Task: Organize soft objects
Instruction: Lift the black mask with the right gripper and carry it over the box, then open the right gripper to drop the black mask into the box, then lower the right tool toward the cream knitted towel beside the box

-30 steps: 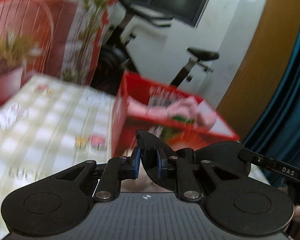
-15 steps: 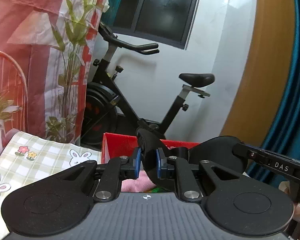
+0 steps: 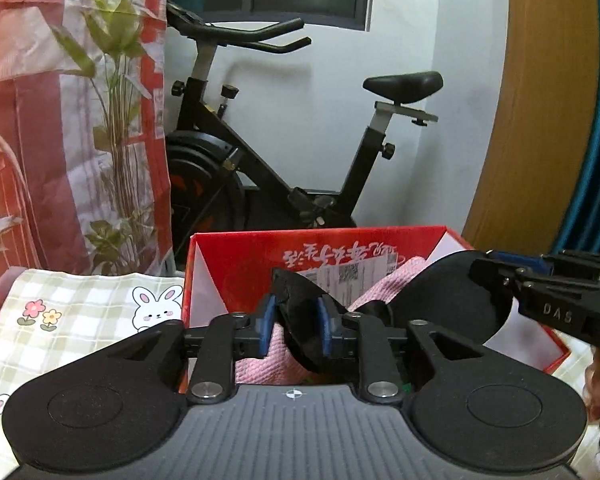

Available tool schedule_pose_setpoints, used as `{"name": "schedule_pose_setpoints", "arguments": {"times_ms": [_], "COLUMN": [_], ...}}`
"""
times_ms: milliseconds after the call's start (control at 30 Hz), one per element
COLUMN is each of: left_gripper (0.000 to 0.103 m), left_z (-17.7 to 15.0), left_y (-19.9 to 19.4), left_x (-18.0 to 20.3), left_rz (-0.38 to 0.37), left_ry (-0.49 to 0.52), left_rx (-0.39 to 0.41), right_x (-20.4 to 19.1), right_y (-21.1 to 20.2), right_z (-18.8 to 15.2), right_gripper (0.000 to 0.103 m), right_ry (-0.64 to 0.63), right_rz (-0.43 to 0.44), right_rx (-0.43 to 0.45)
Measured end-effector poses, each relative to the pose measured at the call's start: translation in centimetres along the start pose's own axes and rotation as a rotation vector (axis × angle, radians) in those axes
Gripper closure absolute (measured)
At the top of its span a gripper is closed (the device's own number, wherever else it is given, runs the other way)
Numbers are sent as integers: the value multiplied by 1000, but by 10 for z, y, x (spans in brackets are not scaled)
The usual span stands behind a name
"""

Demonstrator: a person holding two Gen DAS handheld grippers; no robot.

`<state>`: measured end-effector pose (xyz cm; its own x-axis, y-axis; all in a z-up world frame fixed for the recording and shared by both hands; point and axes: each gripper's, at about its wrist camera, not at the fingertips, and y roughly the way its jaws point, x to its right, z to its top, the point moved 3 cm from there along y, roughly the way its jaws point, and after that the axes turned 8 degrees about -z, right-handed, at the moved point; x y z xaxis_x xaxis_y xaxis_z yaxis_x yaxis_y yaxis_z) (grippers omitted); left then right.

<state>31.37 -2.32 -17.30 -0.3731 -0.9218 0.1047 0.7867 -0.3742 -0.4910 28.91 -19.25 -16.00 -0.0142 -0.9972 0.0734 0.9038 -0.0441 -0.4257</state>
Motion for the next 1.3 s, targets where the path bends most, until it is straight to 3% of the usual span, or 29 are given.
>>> {"name": "schedule_pose_setpoints", "arguments": {"times_ms": [33,100,167,300,467,533,1100,1300], "left_gripper": [67,47,35,7,1,0,0,0], "left_z": [0,0,-1,0,0,-2,-39,-54], "left_y": [0,-1,-5,-15,-28,-34,-84,-98], "left_x": [-2,-4,-3,1,8,9,14,14], "left_rz": [-2,-12,-17,-14,-15,-8,35,24], "left_ry": [-4,-15,-11,2,15,8,18,27], "left_rx": [-1,-3,4,10,12,12,20,26], "right_x": [2,7,11,17,19,19,22,26], "right_y": [1,0,-3,-12,-29,-37,-95,-108], "right_z": [-1,-4,-6,-9,-15,-17,-37,-52], "right_gripper": [78,72,57,37,7,1,0,0], "right_ry": [2,10,16,18,31,44,141,148], "right_rz": [-4,-11,-15,-5,-4,15,-21,21], "right_rx": [-1,-3,-4,9,25,32,106,104]}}
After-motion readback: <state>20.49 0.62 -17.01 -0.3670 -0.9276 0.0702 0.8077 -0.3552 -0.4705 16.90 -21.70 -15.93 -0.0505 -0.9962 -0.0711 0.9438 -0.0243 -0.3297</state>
